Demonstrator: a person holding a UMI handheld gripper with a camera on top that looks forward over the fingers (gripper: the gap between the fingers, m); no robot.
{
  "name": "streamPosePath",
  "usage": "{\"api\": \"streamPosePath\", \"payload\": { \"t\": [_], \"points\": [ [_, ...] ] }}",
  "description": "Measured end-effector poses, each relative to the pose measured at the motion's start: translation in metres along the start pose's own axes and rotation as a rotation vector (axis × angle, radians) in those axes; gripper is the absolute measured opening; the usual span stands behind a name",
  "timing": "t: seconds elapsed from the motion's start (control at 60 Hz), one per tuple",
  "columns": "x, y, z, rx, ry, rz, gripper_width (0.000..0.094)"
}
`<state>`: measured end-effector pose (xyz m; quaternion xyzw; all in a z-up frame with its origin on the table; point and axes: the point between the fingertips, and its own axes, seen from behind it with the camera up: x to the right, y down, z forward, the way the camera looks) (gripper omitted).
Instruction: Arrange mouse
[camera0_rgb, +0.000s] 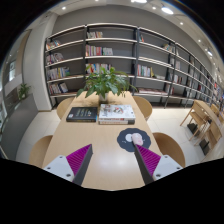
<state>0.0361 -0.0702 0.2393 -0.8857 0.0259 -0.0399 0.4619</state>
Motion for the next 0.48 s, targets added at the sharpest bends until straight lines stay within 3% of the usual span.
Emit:
{"api": "streamPosePath", "payload": {
  "t": [0.483],
  "points": [
    [-0.050, 0.066, -0.065, -0.039, -0.015, 0.003, 0.0856]
  ]
}}
